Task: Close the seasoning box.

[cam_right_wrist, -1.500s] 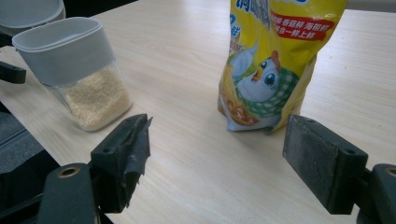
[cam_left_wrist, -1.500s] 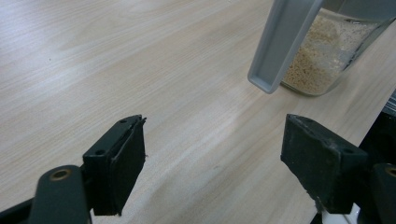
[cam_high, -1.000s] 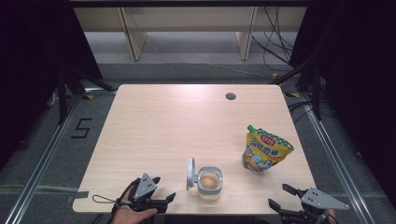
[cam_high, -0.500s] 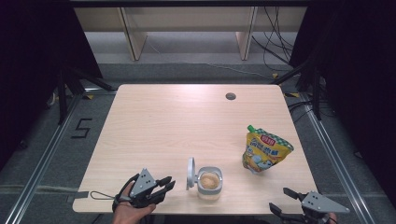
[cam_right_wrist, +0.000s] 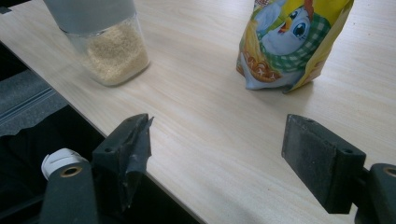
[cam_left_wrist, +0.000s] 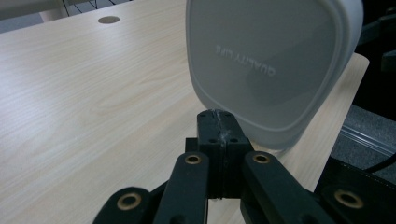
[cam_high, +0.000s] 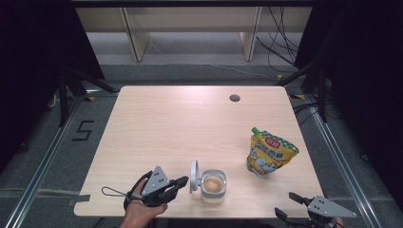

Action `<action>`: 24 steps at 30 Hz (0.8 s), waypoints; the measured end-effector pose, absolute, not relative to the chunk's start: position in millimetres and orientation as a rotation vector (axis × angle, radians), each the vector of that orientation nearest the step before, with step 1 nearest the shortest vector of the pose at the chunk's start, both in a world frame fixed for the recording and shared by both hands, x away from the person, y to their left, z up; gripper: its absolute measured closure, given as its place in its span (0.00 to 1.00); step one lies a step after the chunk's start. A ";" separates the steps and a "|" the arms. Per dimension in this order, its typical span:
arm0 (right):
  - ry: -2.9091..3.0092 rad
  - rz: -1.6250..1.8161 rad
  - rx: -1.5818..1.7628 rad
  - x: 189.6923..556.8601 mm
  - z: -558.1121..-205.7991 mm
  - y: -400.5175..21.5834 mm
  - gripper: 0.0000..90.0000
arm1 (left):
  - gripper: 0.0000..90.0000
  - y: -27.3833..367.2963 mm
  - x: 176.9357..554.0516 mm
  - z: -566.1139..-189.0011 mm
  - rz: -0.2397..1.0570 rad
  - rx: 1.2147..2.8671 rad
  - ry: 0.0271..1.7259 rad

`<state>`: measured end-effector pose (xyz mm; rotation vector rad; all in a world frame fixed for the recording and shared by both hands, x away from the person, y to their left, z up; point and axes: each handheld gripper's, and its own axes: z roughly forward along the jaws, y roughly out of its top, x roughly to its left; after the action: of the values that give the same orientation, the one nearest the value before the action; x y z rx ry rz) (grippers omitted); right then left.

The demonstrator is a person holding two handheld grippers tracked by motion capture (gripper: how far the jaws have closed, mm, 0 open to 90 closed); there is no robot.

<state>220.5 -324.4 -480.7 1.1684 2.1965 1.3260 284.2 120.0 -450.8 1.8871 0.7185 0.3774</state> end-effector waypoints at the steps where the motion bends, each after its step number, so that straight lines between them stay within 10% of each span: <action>1: 2.197 1.326 1.140 221.9 -480.8 -325.7 0.28 | 0.99 118.6 283.5 -449.0 0.377 1.882 0.731; 24: 2.199 1.307 1.097 222.4 -481.1 -327.4 0.28 | 0.99 100.7 286.3 -433.0 0.380 1.901 0.641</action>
<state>222.4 -327.4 -481.1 1.0970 2.1988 1.3070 286.3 100.7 -433.0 1.9006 0.6406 0.3804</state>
